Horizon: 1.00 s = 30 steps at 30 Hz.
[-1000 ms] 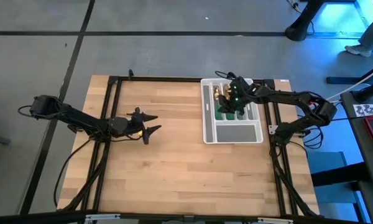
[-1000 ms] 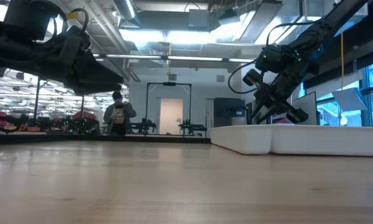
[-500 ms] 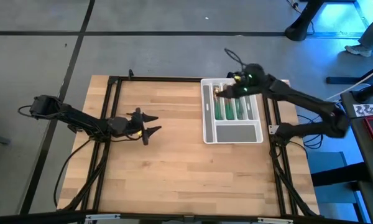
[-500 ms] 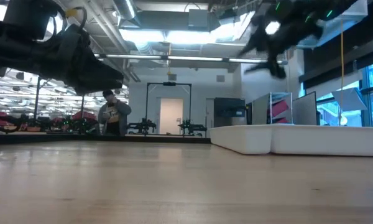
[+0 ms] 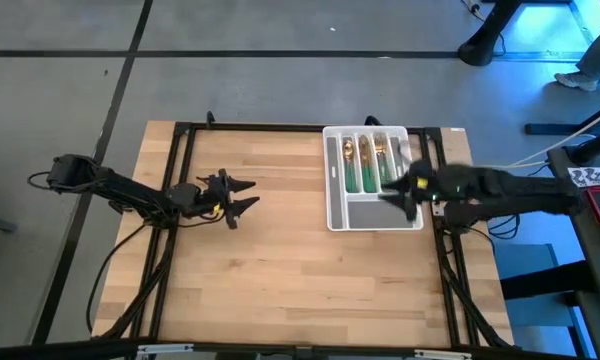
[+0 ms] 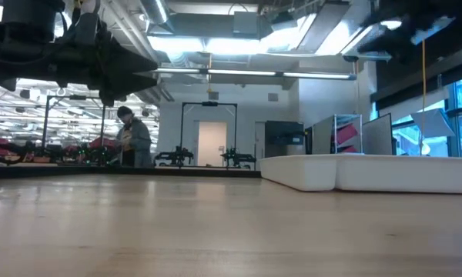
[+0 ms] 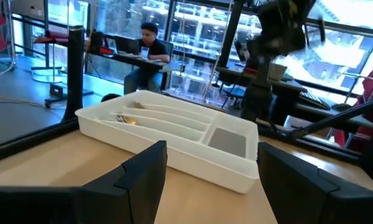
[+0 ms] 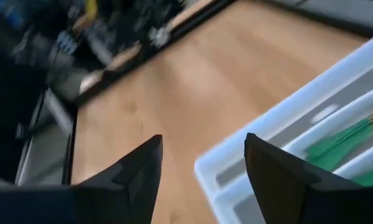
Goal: Sort silverware
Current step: Return to Home Position
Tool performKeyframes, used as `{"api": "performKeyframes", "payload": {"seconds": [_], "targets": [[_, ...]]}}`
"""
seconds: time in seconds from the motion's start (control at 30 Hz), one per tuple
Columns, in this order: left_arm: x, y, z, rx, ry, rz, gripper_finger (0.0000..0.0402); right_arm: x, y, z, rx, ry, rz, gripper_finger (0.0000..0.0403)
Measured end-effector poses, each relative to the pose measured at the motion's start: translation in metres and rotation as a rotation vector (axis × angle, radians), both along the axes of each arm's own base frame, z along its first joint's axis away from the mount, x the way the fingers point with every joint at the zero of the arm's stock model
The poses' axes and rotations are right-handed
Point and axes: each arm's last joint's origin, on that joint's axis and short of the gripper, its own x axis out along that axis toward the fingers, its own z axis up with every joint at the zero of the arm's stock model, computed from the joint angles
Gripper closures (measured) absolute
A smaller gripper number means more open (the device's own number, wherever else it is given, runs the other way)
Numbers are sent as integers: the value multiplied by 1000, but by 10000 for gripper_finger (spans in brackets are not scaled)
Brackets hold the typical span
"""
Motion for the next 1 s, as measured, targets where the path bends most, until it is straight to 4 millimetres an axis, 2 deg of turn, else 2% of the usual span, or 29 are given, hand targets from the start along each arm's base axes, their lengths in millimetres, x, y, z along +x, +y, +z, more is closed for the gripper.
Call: {"api": "performKeyframes", "payload": {"seconds": [0.1,0.2,0.27,0.37,0.5,0.67,0.83,0.9,1.0], "targets": [[0,0,0,-14,-3,-1,166,-6,14,-36,-54,21,63,180],[0,0,0,-24,-4,-1,166,-14,16,-69,-137,80,-26,180],[0,0,0,-23,-2,-1,166,-13,16,-81,-119,65,-108,180],[0,0,0,13,8,3,166,-12,14,-82,-209,58,-88,180],[0,6,1,21,1,43,166,-12,16,-73,-386,-4,78,200],[-1,18,0,-14,-8,115,166,-23,8,-62,-406,-138,210,286],[-3,31,1,-5,-5,139,166,-44,0,-73,-390,-258,183,385],[-5,35,4,11,-17,115,166,-52,-2,-76,-395,-357,170,395],[-10,40,9,16,-37,84,166,-51,-2,-74,-402,-484,164,380]]}}
